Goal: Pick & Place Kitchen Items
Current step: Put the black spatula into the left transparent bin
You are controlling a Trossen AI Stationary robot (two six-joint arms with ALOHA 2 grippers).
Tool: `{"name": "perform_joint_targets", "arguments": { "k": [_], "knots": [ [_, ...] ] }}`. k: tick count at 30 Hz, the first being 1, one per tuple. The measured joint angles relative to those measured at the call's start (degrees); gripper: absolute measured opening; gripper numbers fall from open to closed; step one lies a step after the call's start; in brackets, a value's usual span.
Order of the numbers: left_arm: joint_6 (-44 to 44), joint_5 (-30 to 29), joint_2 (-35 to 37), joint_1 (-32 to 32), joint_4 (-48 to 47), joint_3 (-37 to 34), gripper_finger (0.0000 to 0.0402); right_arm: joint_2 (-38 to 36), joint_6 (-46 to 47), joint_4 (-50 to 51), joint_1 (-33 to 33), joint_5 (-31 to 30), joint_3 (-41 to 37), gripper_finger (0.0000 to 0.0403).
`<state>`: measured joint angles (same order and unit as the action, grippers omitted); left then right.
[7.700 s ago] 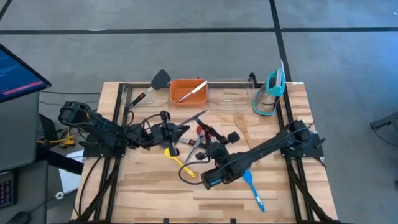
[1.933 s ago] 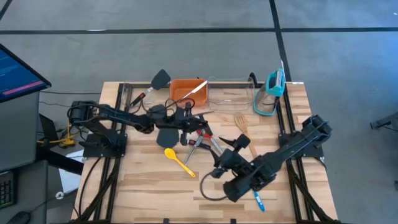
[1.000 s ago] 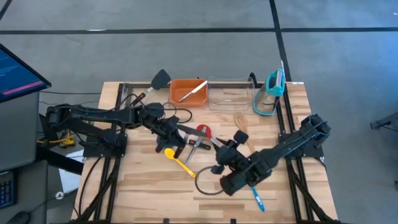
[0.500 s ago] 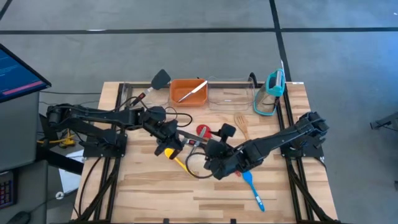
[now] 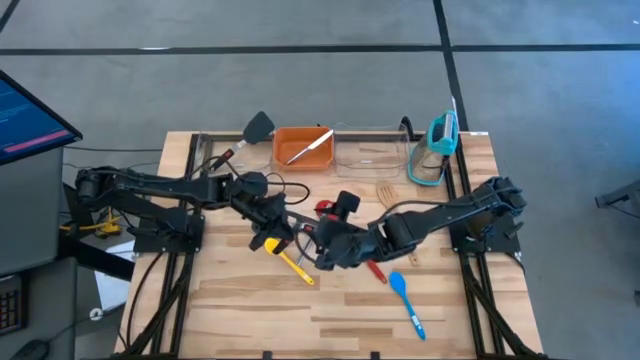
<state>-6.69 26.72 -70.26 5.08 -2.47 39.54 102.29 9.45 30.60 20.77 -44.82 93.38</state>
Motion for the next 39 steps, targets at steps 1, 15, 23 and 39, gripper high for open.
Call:
{"name": "perform_joint_targets", "arguments": {
  "k": [1,15,23,39],
  "knots": [
    [0.05,-0.17,0.00,-0.01,-0.17,-0.39,0.0012,0.01,0.00,0.02,-0.31,0.09,0.00,0.0255],
    [0.43,-3.26,0.00,0.00,0.06,-1.11,0.0011,-0.01,-0.42,0.20,-3.87,11.63,0.00,0.0010],
    [0.44,-3.21,0.00,0.00,0.63,-1.14,0.0041,-0.04,-0.42,0.19,-4.08,11.61,0.00,0.0004],
    [9.95,-15.65,4.18,2.77,13.71,-1.15,0.0124,-0.46,-0.59,0.73,-3.62,10.51,0.03,0.0001]
  ]
}}
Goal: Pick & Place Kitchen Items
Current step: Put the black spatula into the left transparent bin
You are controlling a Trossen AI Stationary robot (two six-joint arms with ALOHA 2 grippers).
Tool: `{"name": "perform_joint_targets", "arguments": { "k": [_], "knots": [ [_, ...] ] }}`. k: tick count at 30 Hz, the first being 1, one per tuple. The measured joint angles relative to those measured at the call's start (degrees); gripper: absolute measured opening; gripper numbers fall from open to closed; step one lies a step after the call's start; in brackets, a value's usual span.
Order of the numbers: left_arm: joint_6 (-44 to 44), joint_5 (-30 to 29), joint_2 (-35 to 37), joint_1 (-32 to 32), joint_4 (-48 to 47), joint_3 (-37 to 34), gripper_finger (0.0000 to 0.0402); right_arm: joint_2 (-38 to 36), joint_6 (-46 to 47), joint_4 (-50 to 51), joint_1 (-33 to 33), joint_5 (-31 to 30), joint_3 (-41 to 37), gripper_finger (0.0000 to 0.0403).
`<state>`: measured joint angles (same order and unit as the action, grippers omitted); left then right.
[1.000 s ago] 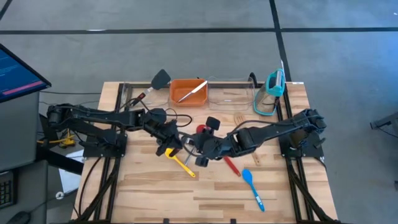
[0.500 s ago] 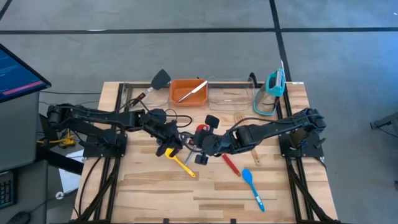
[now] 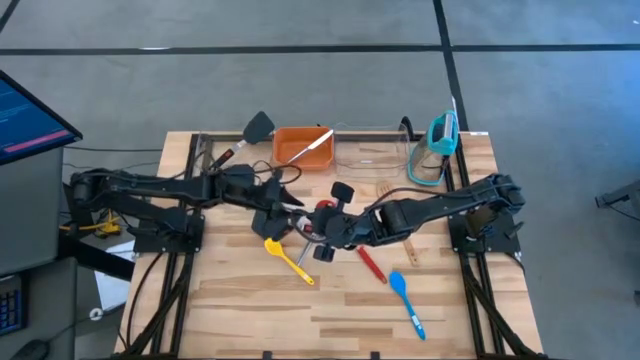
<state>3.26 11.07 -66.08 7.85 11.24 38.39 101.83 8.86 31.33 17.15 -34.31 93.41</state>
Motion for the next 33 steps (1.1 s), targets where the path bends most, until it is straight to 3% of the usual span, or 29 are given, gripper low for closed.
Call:
{"name": "perform_joint_targets", "arguments": {
  "k": [12,21,33],
  "knots": [
    [3.20,-1.70,17.32,0.24,-2.22,0.24,0.0125,-2.35,0.15,0.43,-0.50,-0.18,-0.07,0.0000],
    [0.81,-1.05,31.77,-0.12,-10.65,0.17,0.0086,-2.79,-4.19,-7.98,-6.58,3.53,-0.12,0.0000],
    [0.34,-0.72,35.55,-0.17,-20.54,0.15,0.0019,-0.29,-7.76,-25.51,-19.28,13.33,0.17,0.0000]
  ]
}}
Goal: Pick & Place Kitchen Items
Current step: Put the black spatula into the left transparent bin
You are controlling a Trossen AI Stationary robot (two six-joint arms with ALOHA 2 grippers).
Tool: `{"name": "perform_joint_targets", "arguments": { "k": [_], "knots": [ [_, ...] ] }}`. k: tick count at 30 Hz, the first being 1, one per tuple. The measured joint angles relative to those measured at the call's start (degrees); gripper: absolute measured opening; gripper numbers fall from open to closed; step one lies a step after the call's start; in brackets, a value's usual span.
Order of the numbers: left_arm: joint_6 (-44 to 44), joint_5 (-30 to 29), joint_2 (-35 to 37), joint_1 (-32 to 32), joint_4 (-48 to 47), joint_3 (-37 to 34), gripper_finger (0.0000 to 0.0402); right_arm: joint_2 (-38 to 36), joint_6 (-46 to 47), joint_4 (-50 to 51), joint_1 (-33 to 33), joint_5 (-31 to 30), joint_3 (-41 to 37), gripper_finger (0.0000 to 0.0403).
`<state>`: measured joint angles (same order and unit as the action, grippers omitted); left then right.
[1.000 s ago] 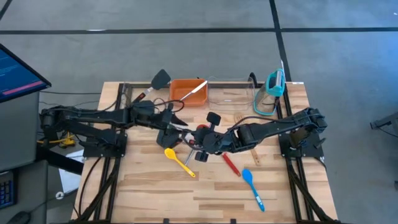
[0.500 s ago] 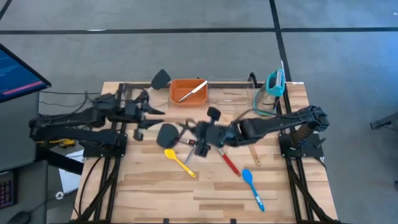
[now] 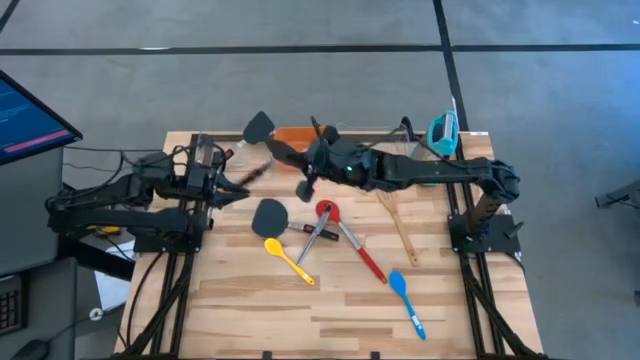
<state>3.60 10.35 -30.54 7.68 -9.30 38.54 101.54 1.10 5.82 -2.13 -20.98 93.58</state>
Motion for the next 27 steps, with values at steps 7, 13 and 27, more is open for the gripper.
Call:
{"name": "perform_joint_targets", "arguments": {
  "k": [7,13,27],
  "knots": [
    [0.46,-4.70,0.27,0.00,-3.06,-0.02,0.0003,3.52,0.42,-1.38,-5.46,3.49,-0.22,0.0000],
    [4.97,-23.00,-1.24,0.92,-7.89,-0.07,0.0003,5.33,-2.00,-3.94,-8.32,4.21,-0.24,0.0000],
    [18.16,-41.86,-18.31,7.84,17.48,-9.27,0.0003,5.52,-2.62,-9.06,-16.33,13.71,-0.20,0.0000]
  ]
}}
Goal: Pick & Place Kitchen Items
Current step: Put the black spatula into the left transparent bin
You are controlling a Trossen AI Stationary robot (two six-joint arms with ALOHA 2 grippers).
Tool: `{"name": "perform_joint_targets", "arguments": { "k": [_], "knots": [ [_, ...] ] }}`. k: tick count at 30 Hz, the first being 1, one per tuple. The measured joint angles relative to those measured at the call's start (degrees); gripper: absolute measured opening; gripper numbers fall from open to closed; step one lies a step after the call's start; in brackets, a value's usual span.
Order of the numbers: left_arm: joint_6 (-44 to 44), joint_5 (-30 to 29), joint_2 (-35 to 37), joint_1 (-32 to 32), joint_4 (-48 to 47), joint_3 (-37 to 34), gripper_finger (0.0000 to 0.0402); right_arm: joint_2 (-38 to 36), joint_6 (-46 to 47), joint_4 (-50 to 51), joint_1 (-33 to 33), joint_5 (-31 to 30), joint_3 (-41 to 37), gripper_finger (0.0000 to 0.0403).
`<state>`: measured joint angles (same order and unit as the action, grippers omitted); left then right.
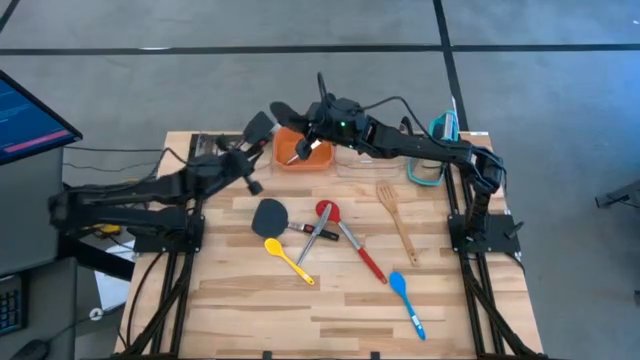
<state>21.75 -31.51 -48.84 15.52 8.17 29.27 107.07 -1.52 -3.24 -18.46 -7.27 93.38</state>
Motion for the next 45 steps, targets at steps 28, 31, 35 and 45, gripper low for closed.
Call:
{"name": "perform_joint_targets", "arguments": {
  "k": [28,31,35,45],
  "knots": [
    [6.78,-7.73,-6.48,0.23,21.81,-7.32,0.0135,-0.04,-3.63,-2.28,2.29,-2.34,-0.02,0.0000],
    [8.13,-7.78,-9.31,0.82,27.62,-7.32,0.0160,-0.07,-3.63,-2.50,2.27,-2.67,-0.02,0.0000],
    [12.33,-8.08,-13.09,0.90,35.76,-7.09,0.0174,-0.07,-3.63,-1.88,2.40,-2.13,-0.02,0.0000],
    [12.80,-11.12,-21.12,2.62,36.55,-1.35,0.0159,-0.07,-5.09,-2.07,3.69,-2.22,-0.02,0.0000]
  ]
}}
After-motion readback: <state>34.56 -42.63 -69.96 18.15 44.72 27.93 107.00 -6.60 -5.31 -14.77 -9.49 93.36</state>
